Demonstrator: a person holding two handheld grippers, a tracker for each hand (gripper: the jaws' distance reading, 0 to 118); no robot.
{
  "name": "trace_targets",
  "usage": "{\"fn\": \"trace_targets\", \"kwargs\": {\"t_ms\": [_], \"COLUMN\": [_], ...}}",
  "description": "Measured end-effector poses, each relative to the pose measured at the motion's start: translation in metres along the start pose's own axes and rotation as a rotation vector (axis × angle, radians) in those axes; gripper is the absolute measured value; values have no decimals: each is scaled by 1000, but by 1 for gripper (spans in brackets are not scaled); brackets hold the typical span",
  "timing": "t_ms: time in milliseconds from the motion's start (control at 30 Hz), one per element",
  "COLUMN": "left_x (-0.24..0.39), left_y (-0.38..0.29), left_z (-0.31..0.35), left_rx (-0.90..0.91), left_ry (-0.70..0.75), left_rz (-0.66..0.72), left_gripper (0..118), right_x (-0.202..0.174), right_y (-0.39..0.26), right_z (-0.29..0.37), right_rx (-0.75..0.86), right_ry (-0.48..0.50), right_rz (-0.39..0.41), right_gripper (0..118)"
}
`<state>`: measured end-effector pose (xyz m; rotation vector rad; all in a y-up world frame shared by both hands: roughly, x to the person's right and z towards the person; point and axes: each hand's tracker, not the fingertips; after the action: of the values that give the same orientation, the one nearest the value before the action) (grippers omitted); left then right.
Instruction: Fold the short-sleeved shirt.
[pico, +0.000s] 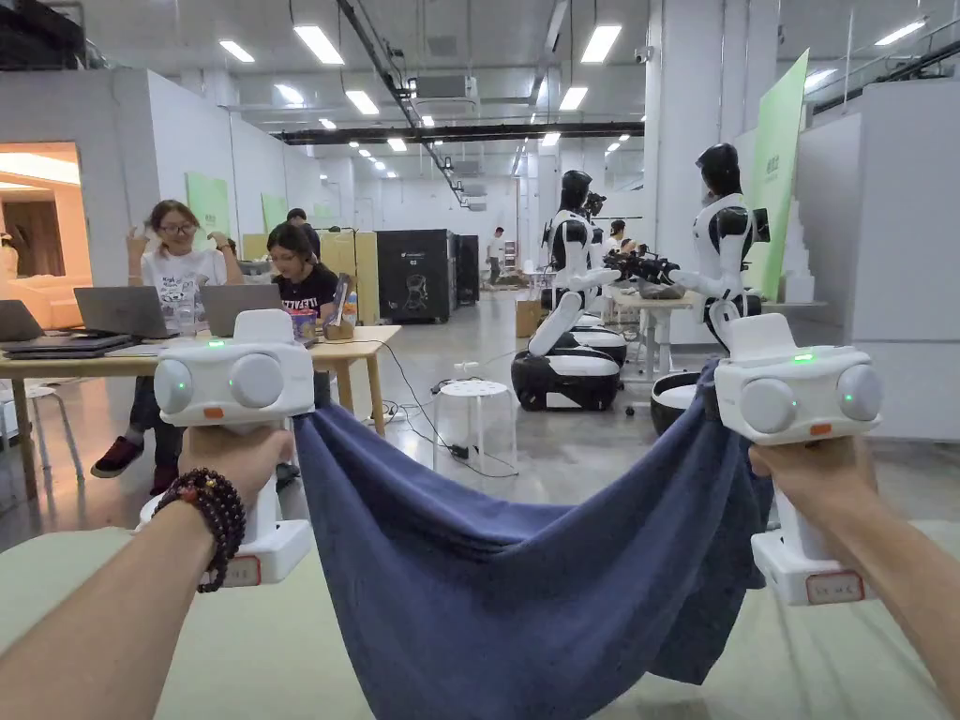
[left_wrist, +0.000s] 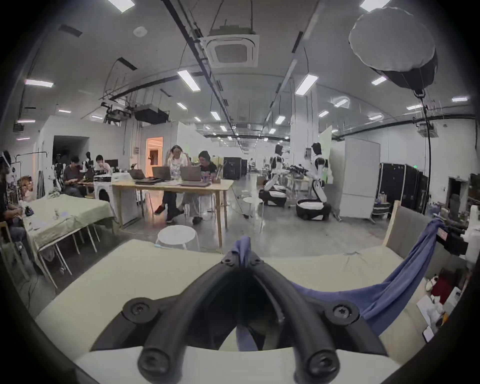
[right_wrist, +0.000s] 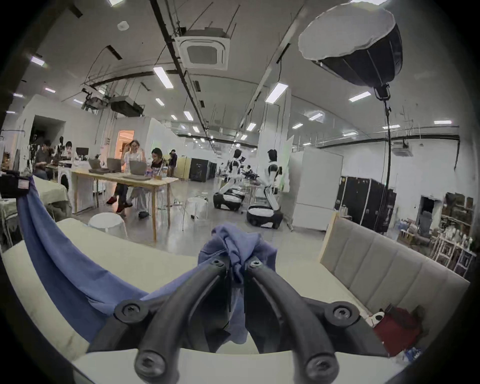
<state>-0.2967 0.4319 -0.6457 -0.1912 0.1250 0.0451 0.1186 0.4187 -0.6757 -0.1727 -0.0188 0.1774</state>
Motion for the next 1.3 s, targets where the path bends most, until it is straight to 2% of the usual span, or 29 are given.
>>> {"fn": "trace_targets", "kwargs": {"t_ms": [233, 433, 733, 800, 900, 1000, 1100, 1200, 1300], "left_x": [16, 21, -7, -12, -20, -28, -44, -55, -61], "left_y": [-82, -107, -155, -177, -216, -254, -292, -320, -341], "left_z": [-17, 15, 138, 168, 207, 245, 268, 283, 286], "left_rx": [-140, -166, -218, -231, -294, -365, -383, -433, -487], "left_ry": [-12, -30, -46, -55, -80, -103, -140, -130, -126], "left_rz": [-23, -39, -23, -23, -47, -72, -67, -79, -69], "left_gripper": [1, 1, 1, 1, 1, 1, 1, 1, 1], "right_x": [-11, -7, 5, 9, 11, 20, 26, 32, 32], "right_y": [-75, -94, -151, -172, -203, -236, -263, -278, -295], "right_z": [-21, 11, 144, 175, 227, 264, 290, 304, 299], "right_rx": [-139, -154, -180, -200, -243, -304, -362, -435, -525], "right_ry": [18, 25, 81, 110, 134, 159, 164, 205, 217], "right_rz": [-9, -20, 29, 64, 160, 177, 245, 186, 225], "right_gripper": [9, 9, 9, 9, 9, 9, 9, 9, 9]}}
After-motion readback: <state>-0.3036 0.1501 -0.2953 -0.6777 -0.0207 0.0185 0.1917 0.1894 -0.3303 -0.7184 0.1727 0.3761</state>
